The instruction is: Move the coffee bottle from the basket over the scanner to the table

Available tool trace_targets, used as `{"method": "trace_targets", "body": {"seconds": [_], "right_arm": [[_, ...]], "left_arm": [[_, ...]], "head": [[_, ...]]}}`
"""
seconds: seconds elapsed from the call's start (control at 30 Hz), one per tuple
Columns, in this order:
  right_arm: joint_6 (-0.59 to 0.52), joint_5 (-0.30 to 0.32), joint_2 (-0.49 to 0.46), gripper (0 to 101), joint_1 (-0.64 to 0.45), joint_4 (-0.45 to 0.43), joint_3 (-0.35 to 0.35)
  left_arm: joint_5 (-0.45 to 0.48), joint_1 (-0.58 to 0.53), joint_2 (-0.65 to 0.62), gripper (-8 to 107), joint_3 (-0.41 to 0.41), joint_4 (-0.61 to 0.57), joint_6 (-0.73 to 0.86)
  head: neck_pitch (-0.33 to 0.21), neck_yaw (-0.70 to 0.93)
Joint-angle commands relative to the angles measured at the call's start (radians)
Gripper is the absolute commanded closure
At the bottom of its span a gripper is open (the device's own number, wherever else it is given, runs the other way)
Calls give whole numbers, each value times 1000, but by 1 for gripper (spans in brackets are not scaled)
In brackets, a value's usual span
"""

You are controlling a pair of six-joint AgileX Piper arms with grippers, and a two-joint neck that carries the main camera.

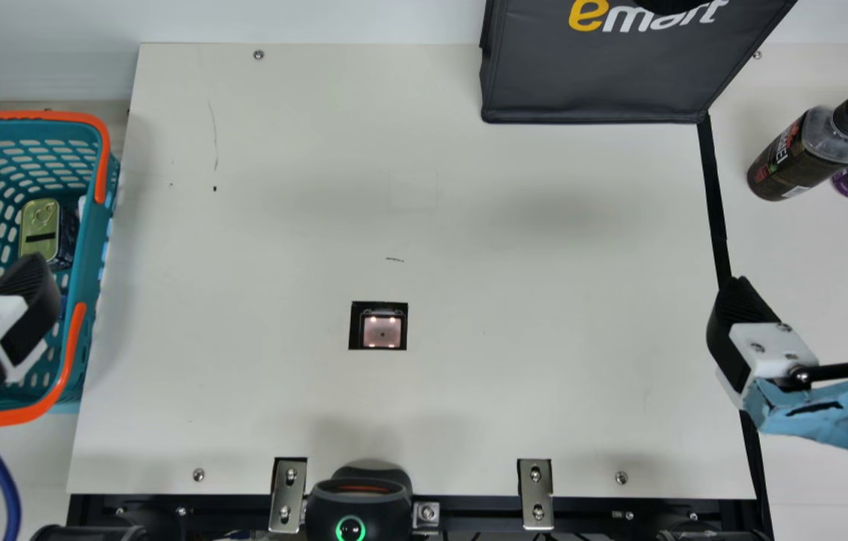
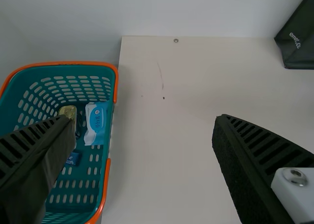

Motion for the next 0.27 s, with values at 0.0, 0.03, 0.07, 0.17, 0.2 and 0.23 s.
{"method": "trace_targets", "body": {"seconds": [0.0, 0.03, 0.07, 0.17, 0.2, 0.23], "right_arm": [[0, 0, 0, 6, 0, 0, 0], [0, 0, 0, 6, 0, 0, 0], [0, 0, 0, 6, 0, 0, 0], [0, 0, 0, 6, 0, 0, 0], [0, 0, 0, 6, 0, 0, 0], [0, 0, 0, 6, 0, 0, 0]], "left_arm": [[0, 0, 0, 9, 0, 0, 0], [0, 0, 0, 9, 0, 0, 0], [0, 0, 0, 9, 0, 0, 0], [0, 0, 0, 9, 0, 0, 0], [0, 0, 0, 9, 0, 0, 0], [0, 0, 0, 9, 0, 0, 0]], "head": [[-30, 3], [-30, 3], [-30, 3], [-30, 3], [-30, 3], [-30, 3]]}}
